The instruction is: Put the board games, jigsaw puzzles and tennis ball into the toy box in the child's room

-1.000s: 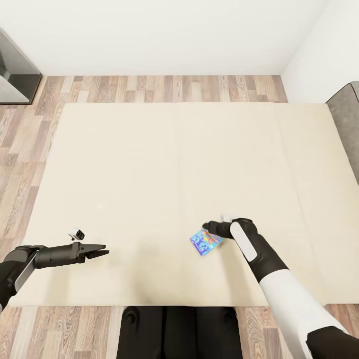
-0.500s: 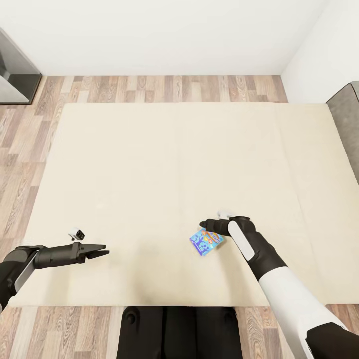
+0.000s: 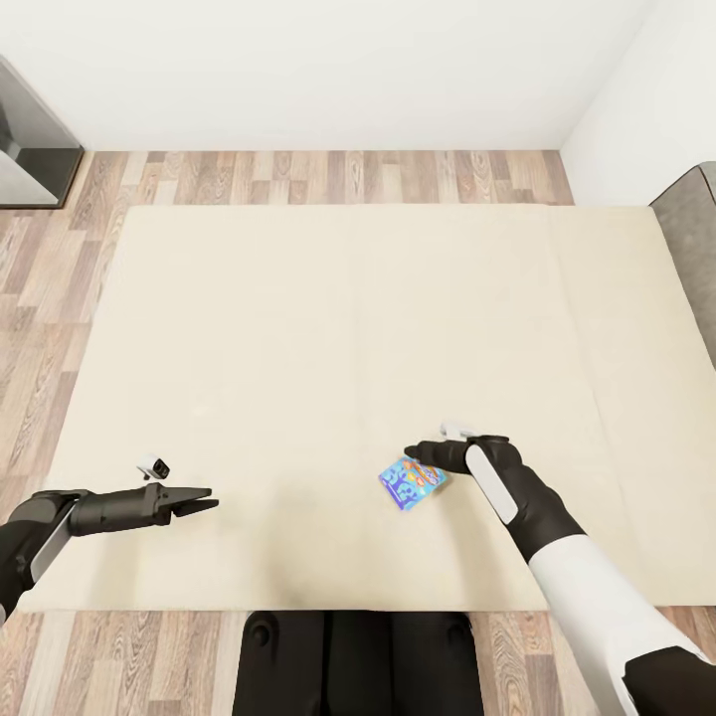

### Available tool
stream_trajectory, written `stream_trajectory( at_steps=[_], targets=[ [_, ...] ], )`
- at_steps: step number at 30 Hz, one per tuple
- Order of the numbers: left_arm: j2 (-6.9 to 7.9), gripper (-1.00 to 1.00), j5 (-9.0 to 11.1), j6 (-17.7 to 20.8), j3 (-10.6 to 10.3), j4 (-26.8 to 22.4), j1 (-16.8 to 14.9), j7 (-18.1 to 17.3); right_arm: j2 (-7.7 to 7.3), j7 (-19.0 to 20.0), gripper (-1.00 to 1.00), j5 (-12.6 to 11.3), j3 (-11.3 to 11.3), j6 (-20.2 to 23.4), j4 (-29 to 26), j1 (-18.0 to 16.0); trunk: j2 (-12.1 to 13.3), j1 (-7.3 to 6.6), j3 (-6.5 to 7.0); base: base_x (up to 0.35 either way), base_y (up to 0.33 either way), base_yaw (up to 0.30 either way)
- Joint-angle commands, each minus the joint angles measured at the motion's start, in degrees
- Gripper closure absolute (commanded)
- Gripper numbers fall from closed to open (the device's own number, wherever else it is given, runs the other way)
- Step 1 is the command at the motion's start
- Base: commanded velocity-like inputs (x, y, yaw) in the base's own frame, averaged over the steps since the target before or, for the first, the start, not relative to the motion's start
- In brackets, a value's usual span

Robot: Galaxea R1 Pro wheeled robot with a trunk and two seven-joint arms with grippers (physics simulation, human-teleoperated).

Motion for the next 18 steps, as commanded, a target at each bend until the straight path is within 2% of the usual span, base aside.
stream_trajectory(
  at_steps=[1, 18],
  targets=[
    [0.05, -1.00, 0.22, 0.61, -0.27, 0.01, -0.04, -0.19, -0.15, -0.25, -1.00, -0.48, 0.20, 0.18, -0.06, 0.02, -0.09, 0.03, -0.06, 0.000, 0.000, 0.000],
    [0.05, -1.00, 0.22, 0.61, -0.27, 0.01, -0.04, -0.19, -0.61, 0.68, -1.00, -0.16, 0.25, 0.48, 0.06, 1.23, -0.09, 0.03, -0.06, 0.000, 0.000, 0.000]
  ],
)
